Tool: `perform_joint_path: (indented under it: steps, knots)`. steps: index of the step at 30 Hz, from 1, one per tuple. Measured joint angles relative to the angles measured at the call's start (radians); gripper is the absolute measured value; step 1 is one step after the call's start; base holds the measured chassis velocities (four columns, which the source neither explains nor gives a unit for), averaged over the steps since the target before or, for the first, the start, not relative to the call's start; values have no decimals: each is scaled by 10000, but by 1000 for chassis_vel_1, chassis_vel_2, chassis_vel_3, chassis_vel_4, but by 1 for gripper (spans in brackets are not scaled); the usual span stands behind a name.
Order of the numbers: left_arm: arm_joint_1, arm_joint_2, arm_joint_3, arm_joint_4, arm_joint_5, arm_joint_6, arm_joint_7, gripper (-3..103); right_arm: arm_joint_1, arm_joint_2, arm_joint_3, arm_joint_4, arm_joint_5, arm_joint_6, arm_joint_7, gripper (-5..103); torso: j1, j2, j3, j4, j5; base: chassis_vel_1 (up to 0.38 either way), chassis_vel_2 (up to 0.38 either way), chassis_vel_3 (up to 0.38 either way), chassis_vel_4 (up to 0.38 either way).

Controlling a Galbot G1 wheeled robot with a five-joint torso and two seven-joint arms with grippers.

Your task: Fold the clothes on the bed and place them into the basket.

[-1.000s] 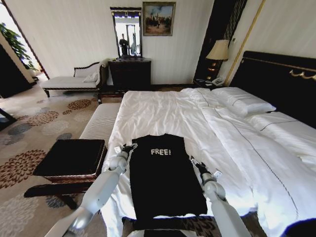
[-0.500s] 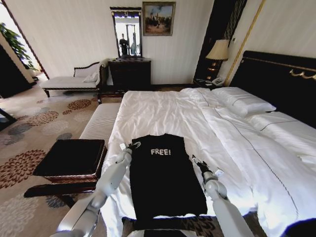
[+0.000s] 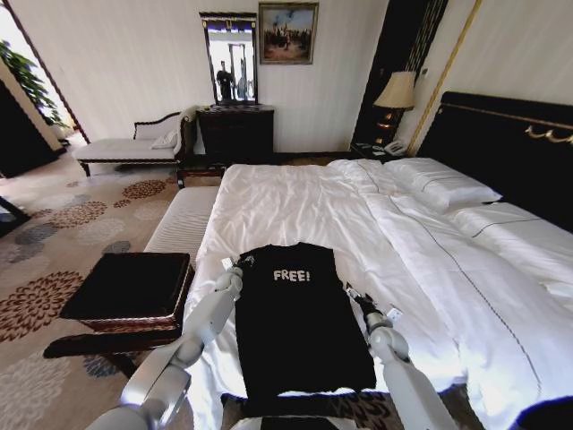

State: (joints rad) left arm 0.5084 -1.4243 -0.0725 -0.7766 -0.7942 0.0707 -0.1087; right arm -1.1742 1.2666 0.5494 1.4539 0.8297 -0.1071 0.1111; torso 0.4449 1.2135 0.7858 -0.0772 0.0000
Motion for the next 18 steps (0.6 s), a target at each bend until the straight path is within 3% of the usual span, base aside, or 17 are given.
perform_joint_path:
  steps: [7,10,18]
  knots:
    - [209,147,32,-476,243,-155,-406,4,596,-140,-241,-218,111,-31,34,100,0,0,0,-1,-1,0,0,0,0]
    - [340,328,115,-800,275,-159,-465,2,919,-262,-346,-366,312,-107,10,100,0,0,0,-4,-1,0,0,0,0]
    - [794,972,346,-1746,392,-142,-506,2,2809,-636,-1147,-1715,1917,-701,-383,100,0,0,0,-1,-2,0,0,0,0]
